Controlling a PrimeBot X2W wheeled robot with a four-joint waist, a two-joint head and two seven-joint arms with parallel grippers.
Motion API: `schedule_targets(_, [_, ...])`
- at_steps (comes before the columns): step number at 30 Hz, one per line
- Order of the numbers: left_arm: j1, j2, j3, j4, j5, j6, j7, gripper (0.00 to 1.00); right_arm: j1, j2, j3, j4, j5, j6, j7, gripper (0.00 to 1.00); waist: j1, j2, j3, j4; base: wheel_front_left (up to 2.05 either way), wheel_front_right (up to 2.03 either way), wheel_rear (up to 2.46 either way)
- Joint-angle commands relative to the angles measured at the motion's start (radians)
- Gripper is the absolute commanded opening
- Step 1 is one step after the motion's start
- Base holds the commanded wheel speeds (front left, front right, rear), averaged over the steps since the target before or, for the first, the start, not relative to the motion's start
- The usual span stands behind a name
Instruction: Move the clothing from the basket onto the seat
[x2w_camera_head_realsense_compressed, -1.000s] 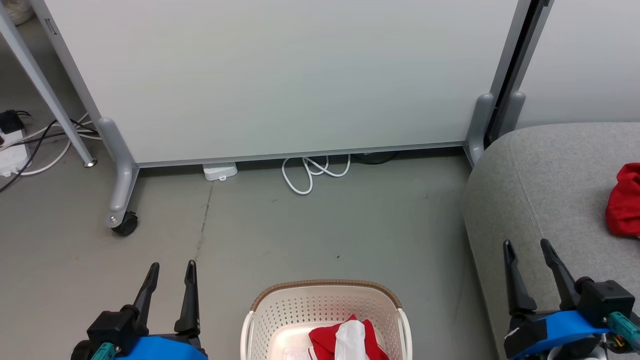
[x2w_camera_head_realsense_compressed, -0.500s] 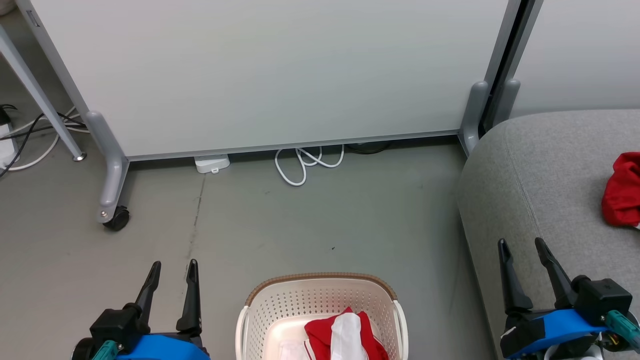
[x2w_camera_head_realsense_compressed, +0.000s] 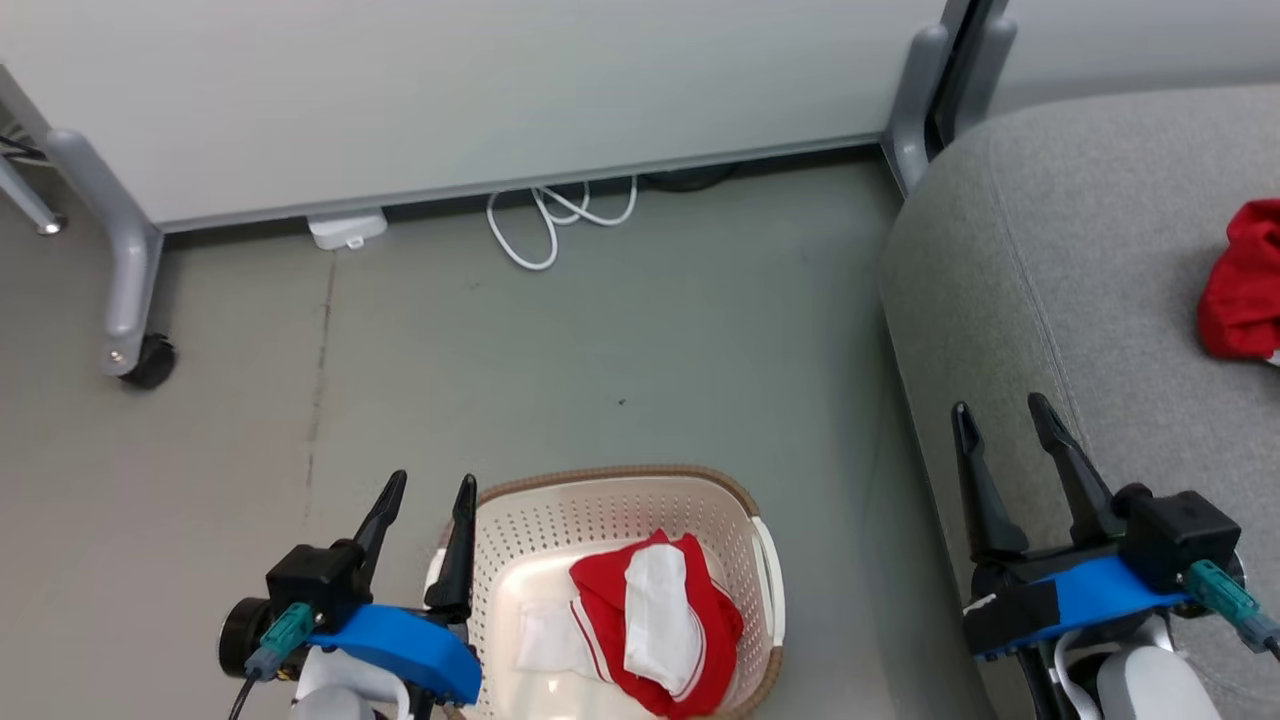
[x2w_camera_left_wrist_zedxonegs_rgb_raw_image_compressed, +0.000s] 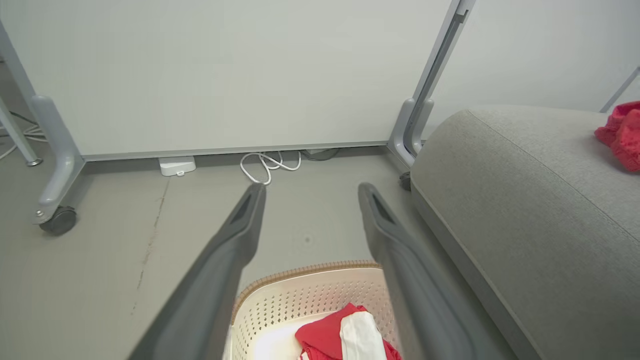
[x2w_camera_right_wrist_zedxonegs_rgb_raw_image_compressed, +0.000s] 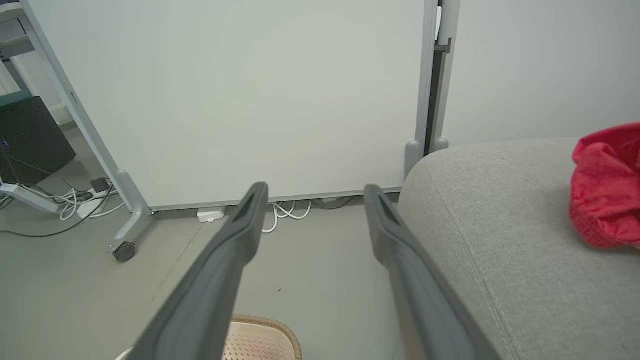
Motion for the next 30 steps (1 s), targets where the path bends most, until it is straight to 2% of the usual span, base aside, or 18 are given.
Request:
schedule_targets(1, [-0.046, 0.009, -0.024, 0.027, -0.014, -0.002, -0.005, 1.0, -0.03, 0.0, 0.016, -0.019, 0.0, 0.0, -0.003, 1.0, -0.0001, 0.0, 0.093, -0.06, 0.0, 0.0, 0.0])
schedule_targets(10, [-0.215, 0.03, -0.135, 0.182, -0.085, -0.001, -0.005, 1.0, -0.12, 0.0, 0.062, -0.058, -0.007, 0.0, -0.024, 1.0, -0.0001, 0.0, 0.3, -0.173, 0.0, 0.0, 0.0])
schedule_targets(18, [-0.311, 0.055, -0.209, 0.351, -0.136, -0.001, -0.005, 1.0, -0.177, 0.0, 0.114, -0.068, 0.018, 0.0, -0.059, 1.0, -0.0001, 0.0, 0.431, -0.279, 0.0, 0.0, 0.0])
schedule_targets(30, [-0.452, 0.066, -0.318, 0.593, -0.24, -0.001, 0.032, 1.0, -0.188, 0.0, 0.17, -0.12, 0.008, 0.0, -0.079, 1.0, -0.0001, 0.0, 0.582, -0.339, 0.0, 0.0, 0.0])
